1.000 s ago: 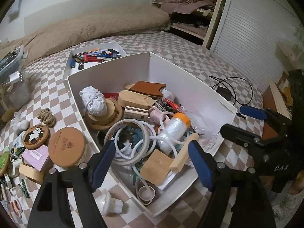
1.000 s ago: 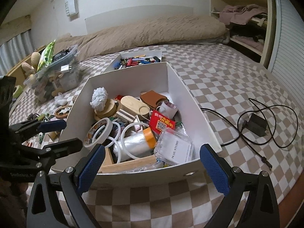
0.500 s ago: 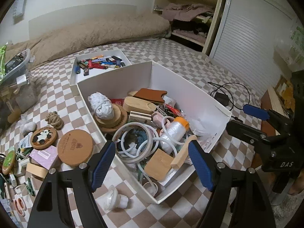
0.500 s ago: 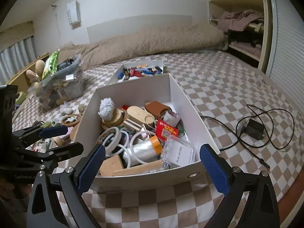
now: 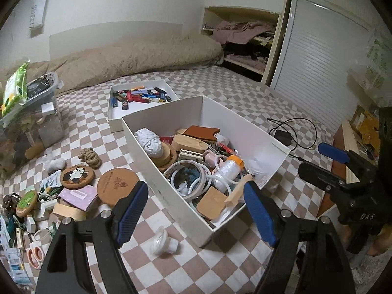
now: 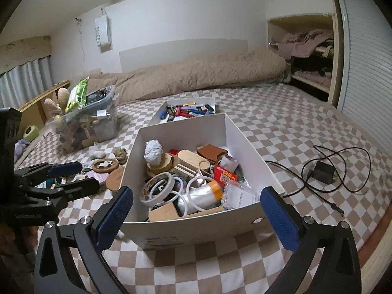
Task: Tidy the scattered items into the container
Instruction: 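Withdraw both tools up and away from the white box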
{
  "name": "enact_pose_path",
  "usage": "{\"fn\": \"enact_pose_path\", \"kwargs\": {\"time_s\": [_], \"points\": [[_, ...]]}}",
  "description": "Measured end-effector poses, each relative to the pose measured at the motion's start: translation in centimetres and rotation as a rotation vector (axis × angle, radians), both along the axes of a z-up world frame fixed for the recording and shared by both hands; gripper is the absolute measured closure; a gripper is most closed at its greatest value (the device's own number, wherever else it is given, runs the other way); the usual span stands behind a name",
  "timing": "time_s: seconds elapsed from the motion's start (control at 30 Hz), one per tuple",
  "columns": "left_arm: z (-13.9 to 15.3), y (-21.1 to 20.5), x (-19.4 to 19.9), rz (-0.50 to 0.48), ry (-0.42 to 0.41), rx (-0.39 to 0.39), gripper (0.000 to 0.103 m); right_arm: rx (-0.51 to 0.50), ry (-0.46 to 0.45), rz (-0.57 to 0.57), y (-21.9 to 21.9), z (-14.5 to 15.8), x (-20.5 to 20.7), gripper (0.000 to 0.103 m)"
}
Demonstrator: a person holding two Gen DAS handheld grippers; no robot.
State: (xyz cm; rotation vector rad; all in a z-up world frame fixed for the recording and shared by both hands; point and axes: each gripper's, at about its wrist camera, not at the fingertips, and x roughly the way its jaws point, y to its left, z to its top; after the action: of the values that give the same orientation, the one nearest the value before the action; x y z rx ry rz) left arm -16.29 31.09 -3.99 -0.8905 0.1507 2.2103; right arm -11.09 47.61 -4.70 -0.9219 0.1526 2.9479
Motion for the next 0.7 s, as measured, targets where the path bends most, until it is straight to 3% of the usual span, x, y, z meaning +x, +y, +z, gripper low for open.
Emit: {"fn": "enact_pose_path", "kwargs": {"time_s": [0.17, 0.27, 0.57, 0.7], "points": [[0.6, -1.3, 1.4, 0.018, 0.054, 0.006, 0.012, 0.002, 0.022, -0.008, -0.6, 0.5, 1.3, 0.000], [0.8, -2.3, 2.1, 0.028, 0.070, 0.025, 0.003, 0.008, 0.033, -0.012, -1.0, 0.8, 2.0, 0.000], [1.4, -4.9, 4.0, 0.043, 0.111, 0.085, 0.000, 0.049, 0.066, -0.008, -3.0, 1.3, 4.3, 0.000], [1.2, -5.7, 4.9, 0.055, 0.146, 0.060, 0.000, 0.066, 0.085, -0.005, -3.9, 1.6, 5.3, 0.000]]}}
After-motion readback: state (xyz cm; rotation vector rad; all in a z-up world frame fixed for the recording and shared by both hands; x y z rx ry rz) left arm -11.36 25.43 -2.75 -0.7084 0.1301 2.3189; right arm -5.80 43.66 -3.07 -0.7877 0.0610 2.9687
